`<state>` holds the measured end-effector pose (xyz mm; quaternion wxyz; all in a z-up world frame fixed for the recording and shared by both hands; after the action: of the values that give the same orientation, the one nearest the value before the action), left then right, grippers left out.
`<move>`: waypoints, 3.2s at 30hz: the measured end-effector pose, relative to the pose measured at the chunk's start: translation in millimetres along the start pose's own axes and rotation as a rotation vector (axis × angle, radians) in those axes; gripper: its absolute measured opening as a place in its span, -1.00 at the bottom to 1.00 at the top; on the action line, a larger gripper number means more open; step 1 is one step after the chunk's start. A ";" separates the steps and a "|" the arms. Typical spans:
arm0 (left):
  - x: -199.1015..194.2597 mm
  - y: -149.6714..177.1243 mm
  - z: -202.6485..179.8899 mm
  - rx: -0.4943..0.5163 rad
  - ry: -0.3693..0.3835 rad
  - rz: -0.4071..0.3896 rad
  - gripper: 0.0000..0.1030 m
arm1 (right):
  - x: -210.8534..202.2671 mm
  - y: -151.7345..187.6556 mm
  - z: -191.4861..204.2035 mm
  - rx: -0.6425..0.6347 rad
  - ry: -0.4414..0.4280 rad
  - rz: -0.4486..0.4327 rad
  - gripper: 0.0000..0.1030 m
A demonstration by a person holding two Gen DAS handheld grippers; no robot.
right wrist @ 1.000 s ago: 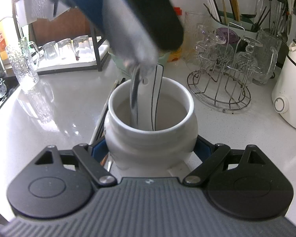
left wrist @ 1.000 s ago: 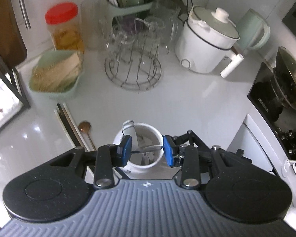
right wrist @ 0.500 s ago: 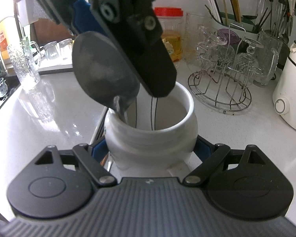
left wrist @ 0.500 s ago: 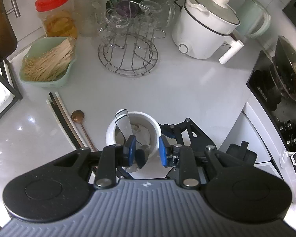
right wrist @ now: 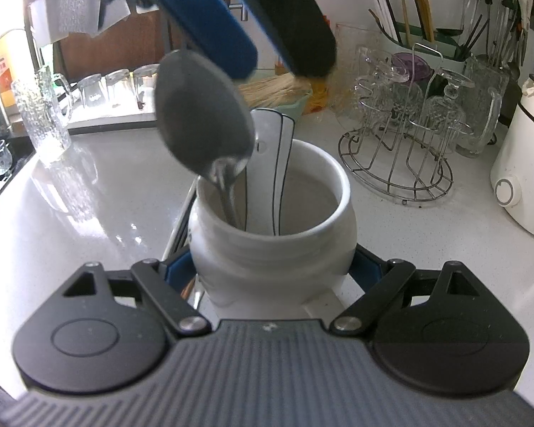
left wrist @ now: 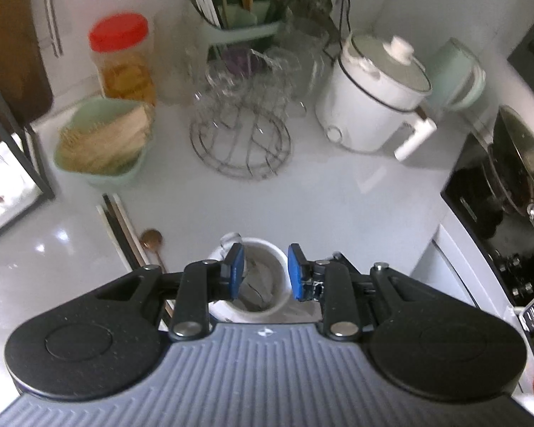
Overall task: Organize utensils
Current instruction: 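Lower the silver spoon into the jar and open the left tool, then move the left tool toward the copper spoon beside the chopsticks, then close the left tool on the thin silver utensil beside the copper spoon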
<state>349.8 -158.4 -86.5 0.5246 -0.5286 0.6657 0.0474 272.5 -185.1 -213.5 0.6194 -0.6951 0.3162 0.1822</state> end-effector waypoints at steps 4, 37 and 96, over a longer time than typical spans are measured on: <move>-12.4 0.8 3.8 -0.017 0.002 -0.062 -0.40 | -1.2 0.3 0.8 0.006 0.004 -0.001 0.77; -51.8 80.2 78.6 -0.227 -0.106 -0.301 -0.27 | -7.5 6.4 -9.8 0.040 0.051 0.041 0.77; 91.9 101.0 94.1 -0.228 -0.330 -0.180 -0.97 | -12.6 23.4 -49.4 -0.058 -0.076 -0.049 0.77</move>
<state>344.7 -116.2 -246.9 0.5653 -0.6268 0.5114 0.1613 240.9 -231.3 -214.6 0.6147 -0.7130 0.2699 0.2021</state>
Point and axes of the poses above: each gripper's, at about its wrist camera, not at the fingertips, and x roughly the way its jaws point, z to its left, y to its underside, the point moved 5 cm from there along x, roughly the way its jaws point, and after that the axes turned 15 degrees about y, right-handed, at the moved point
